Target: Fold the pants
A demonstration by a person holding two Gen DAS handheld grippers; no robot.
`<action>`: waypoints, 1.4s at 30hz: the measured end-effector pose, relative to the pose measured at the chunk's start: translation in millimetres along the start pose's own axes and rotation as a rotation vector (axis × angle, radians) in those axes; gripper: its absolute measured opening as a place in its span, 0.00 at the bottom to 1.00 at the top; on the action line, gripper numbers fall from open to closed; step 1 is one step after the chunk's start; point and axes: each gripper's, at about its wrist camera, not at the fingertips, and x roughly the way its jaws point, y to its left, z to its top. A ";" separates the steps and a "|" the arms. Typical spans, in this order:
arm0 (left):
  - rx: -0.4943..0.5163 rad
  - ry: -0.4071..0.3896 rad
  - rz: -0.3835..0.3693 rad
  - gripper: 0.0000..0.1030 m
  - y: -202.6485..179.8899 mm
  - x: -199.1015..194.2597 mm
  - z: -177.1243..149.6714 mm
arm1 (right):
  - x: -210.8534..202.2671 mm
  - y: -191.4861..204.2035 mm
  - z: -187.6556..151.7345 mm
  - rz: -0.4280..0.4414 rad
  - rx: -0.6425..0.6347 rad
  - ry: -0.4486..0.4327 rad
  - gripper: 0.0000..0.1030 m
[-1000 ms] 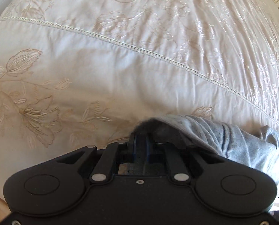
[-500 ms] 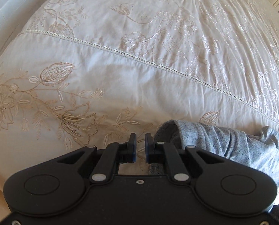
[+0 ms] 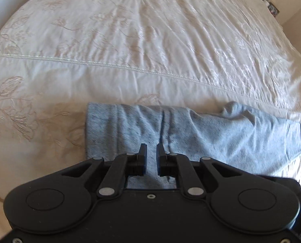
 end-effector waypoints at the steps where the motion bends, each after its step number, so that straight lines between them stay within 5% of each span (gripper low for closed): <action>1: 0.027 0.016 0.005 0.15 -8.2 6.5 -4.6 | -1.7 -18.6 -4.5 -0.047 0.065 -0.001 0.25; 6: 0.106 0.125 0.107 0.18 -25.5 47.5 -32.5 | 0.8 -105.8 -43.5 -0.216 0.352 0.076 0.20; 10: 0.063 0.189 0.119 0.18 -15.3 64.1 -43.8 | -5.9 -132.7 -60.9 -0.186 0.451 0.063 0.06; 13: 0.026 0.171 0.114 0.17 -15.2 52.2 -37.9 | -21.7 -133.5 -60.2 -0.208 0.447 0.013 0.19; 17: 0.080 0.088 0.122 0.17 -33.9 29.5 -30.4 | -45.7 -145.6 -57.8 -0.253 0.478 -0.056 0.19; 25: 0.130 0.091 0.067 0.18 -92.0 51.7 -31.3 | -44.2 -198.3 -74.7 -0.335 0.434 0.035 0.16; 29: 0.012 0.158 0.168 0.18 -93.3 85.2 -37.4 | -54.7 -224.8 -75.6 -0.331 0.384 0.098 0.11; 32: -0.096 0.155 0.196 0.18 -93.2 84.9 -31.3 | -72.2 -234.4 -58.4 -0.303 0.284 0.091 0.20; 42: -0.257 -0.100 0.197 0.20 -118.9 21.3 17.8 | -99.4 -248.0 40.6 -0.076 -0.004 -0.054 0.23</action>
